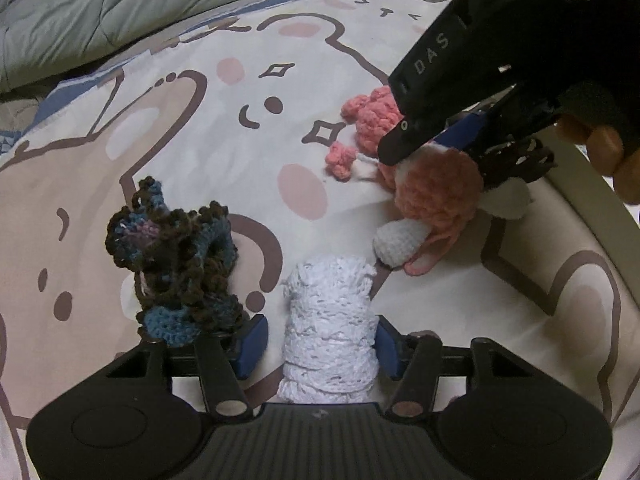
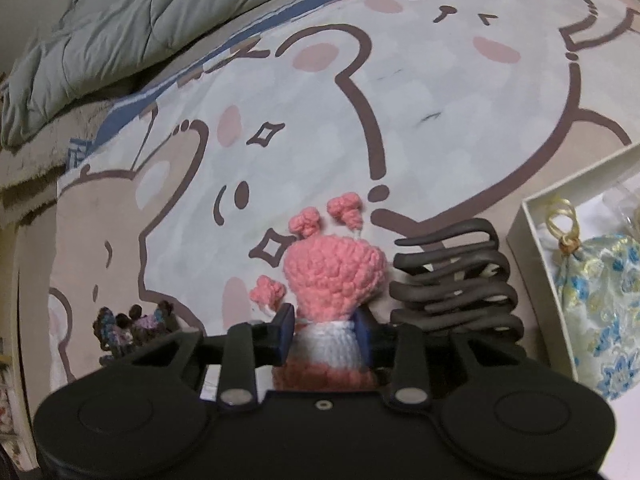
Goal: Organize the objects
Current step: 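Grasp the white yarn ball with the left tool while the right tool grasps the pink crocheted doll, then lift the yarn ball and pink doll with both tools and carry them over the box, then lower the yarn ball and pink doll into the box with both tools, then open both tools and withdraw them from the box toward the brown coil clip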
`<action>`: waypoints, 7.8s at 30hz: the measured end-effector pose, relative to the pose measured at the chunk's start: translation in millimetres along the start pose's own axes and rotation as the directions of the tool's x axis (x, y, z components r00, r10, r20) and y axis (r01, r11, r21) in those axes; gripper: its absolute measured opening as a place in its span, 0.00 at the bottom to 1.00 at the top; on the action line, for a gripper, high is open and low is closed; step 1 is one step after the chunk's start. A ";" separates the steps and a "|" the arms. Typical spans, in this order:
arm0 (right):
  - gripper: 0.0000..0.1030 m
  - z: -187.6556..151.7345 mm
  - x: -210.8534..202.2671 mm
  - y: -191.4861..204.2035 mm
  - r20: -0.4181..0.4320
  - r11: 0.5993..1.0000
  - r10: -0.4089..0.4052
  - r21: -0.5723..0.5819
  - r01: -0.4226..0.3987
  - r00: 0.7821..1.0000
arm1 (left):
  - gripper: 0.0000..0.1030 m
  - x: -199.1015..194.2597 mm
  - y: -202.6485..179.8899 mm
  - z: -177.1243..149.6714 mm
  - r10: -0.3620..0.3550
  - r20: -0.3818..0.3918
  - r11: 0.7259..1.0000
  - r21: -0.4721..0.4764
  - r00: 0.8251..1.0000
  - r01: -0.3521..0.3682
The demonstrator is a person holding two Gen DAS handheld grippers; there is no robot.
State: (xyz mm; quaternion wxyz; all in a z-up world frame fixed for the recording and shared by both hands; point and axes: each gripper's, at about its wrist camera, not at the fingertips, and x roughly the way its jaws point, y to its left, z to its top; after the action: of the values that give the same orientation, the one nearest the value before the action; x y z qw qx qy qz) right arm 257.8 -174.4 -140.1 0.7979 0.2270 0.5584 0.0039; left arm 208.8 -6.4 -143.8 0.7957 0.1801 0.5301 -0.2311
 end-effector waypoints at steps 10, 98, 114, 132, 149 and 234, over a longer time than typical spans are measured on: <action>0.30 0.3 -4.7 2.5 0.021 0.997 0.029 -0.074 -0.028 0.999 | 0.39 -11.3 5.3 2.1 -0.009 0.027 0.997 -0.073 1.000 0.011; 0.29 -57.1 -255.5 -181.3 0.472 0.933 -0.013 -0.311 0.181 0.882 | 0.39 -127.6 -181.4 73.1 -0.051 0.433 0.954 -0.245 0.900 0.172; 0.29 -55.2 -236.4 -245.0 0.396 0.898 -0.149 -0.329 0.291 0.906 | 0.39 -82.9 -261.1 96.0 -0.241 0.365 0.938 -0.150 0.899 0.312; 0.09 -54.2 -200.9 -289.9 0.263 0.860 -0.273 -0.364 0.357 0.925 | 0.39 -16.1 -303.8 101.1 -0.377 0.216 0.881 -0.216 0.901 0.420; 0.65 -20.0 -163.6 -313.4 0.211 0.968 -0.235 -0.038 0.248 0.949 | 0.39 3.8 -295.2 104.3 -0.383 0.168 0.874 -0.252 0.908 0.415; 0.86 -104.8 -298.5 -296.5 0.416 0.964 -0.173 -0.116 0.240 0.893 | 1.00 -104.6 -262.6 67.1 -0.144 0.334 0.973 -0.125 0.931 0.195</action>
State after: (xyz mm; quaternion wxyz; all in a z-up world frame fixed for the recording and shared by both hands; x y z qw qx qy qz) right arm -21.4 -480.4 -12.1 0.9074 0.0957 0.4010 -0.0819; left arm 78.5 -241.1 -32.8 0.8603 0.0305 0.4228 -0.2833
